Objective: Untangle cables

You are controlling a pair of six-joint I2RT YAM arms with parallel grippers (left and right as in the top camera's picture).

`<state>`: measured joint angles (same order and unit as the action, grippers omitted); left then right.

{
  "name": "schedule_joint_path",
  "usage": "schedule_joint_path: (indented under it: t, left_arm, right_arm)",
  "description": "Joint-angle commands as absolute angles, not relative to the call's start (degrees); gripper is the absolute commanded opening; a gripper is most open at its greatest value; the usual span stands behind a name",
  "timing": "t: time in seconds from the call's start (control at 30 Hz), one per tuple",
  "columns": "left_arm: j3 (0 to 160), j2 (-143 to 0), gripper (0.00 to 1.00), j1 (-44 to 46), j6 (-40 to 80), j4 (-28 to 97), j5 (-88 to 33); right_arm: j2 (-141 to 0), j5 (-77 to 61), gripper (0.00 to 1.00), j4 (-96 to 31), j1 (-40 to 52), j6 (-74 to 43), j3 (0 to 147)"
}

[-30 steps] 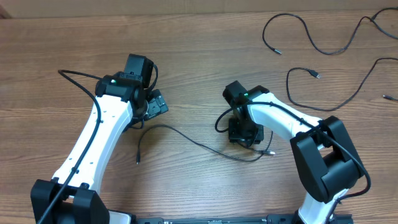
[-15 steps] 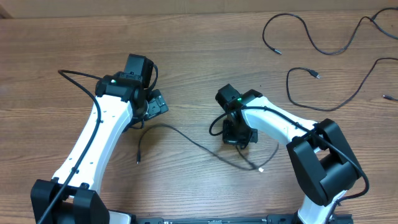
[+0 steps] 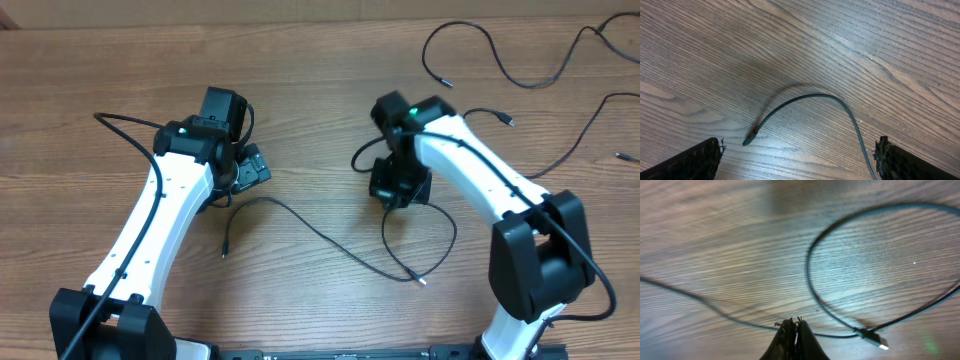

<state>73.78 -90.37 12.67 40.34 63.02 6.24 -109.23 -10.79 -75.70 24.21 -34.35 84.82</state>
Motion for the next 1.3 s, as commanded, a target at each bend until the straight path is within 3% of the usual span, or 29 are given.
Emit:
schedule_joint_path:
  t: [0.0,0.2,0.27,0.37,0.4,0.43,0.5,0.6,0.8,1.0,1.17,1.27]
  left_arm:
    - [73.54,-91.07,1.0,12.78,40.93,63.05,6.09]
    - [73.54,-91.07,1.0,12.78,40.93,63.2,6.09]
    - [73.54,-91.09,1.0,12.78,40.93,63.18,6.09]
    - [73.54,-91.07,1.0,12.78,40.95,62.92,6.09]
    - [73.54,-91.09,0.99,12.78,40.95,62.76,6.11]
    - [73.54,-91.09,0.99,12.78,40.95,62.61,6.09]
    - [73.54,-91.09,1.0,12.78,40.95,62.57,6.09]
    - [73.54,-91.09,1.0,12.78,40.95,62.59,6.09]
    - [73.54,-91.09,1.0,12.78,40.93,62.59,6.11]
    - [73.54,-91.09,1.0,12.78,40.95,62.54,6.11]
    - [73.54,-91.09,0.99,12.78,40.95,62.54,6.11]
    - [73.54,-91.09,0.99,12.78,40.95,62.52,6.11]
  right_arm:
    - [-106.17,-14.83,0.04,-76.55,22.13,-34.76,88.86]
    - [-104.09,-12.67,0.04,-77.54,18.74,-31.14,89.65]
    - [-104.16,-12.03,0.12,-79.68,18.79,-25.47,89.19]
    - [-104.16,-11.64,0.45,-82.74,20.23,-20.62,87.42]
    - [-104.16,-10.9,0.66,-83.35,20.8,-20.69,86.5]
    - [-104.16,-10.2,0.77,-83.74,21.43,-20.71,85.45]
    - [-104.16,-9.67,0.88,-83.53,23.09,-20.73,82.56]
    - [-104.16,-9.65,0.88,-80.14,25.34,-22.33,77.58]
    - [-104.16,-9.45,0.75,-70.89,28.1,-24.64,67.66]
    - [-104.16,-6.63,0.72,-67.11,28.27,-28.75,62.33]
    - [-104.16,-6.26,0.47,-66.39,28.47,-28.75,60.47]
    - [-104.16,-6.28,0.45,-66.19,29.02,-28.75,59.99]
